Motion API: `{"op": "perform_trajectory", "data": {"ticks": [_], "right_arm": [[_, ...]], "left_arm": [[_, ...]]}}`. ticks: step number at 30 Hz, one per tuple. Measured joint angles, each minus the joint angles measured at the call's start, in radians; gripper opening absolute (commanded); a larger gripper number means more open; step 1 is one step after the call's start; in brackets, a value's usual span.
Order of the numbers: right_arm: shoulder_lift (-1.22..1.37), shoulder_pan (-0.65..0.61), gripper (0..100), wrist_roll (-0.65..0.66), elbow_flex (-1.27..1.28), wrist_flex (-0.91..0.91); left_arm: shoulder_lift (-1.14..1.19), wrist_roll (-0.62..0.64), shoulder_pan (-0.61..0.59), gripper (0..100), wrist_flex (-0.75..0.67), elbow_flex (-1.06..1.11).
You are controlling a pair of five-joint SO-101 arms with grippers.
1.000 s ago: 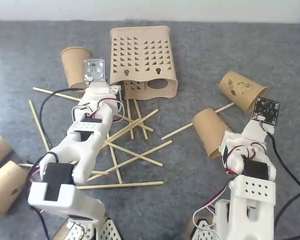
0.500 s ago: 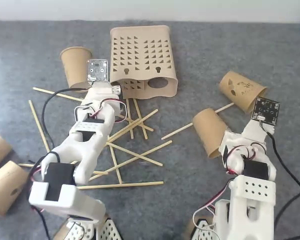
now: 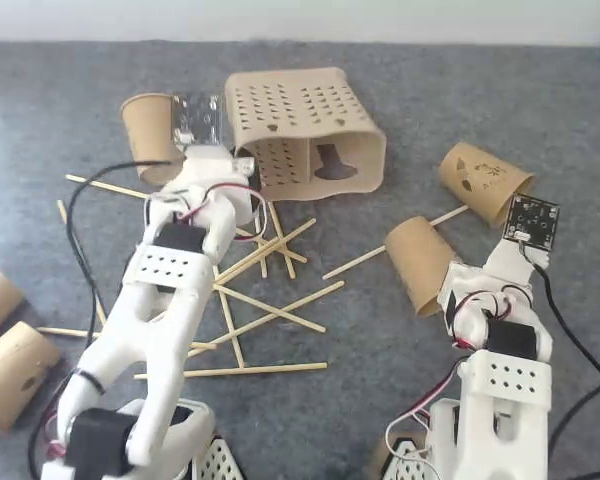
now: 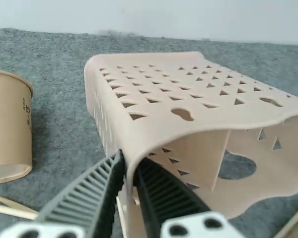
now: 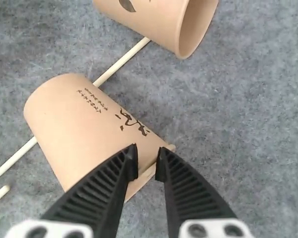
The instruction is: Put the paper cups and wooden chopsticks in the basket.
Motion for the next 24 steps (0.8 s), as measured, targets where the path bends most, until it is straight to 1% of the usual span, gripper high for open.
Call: {"op": "perform_trajectory", "data": {"ticks": [2, 5, 15, 21, 24], "right_arm": [[0.000, 0.000, 7.7, 0.000, 0.000, 0.000], [0.000, 0.000, 7.7, 0.000, 0.000, 0.000], [0.000, 0.000, 7.7, 0.000, 0.008, 0.000], [0.000, -0.021, 7.7, 0.000, 0.012, 0.000], [0.000, -0.021, 7.7, 0.000, 0.012, 0.000]], "left_arm": [[0.000, 0.015, 0.014, 1, 0.101, -0.087], [0.028, 0.044, 0.026, 1, 0.215, -0.218], [0.333, 0.130, 0.026, 1, 0.439, -0.638], [0.563, 0.170, 0.028, 1, 0.575, -0.957], [0.664, 0.170, 0.028, 1, 0.678, -1.125]]}}
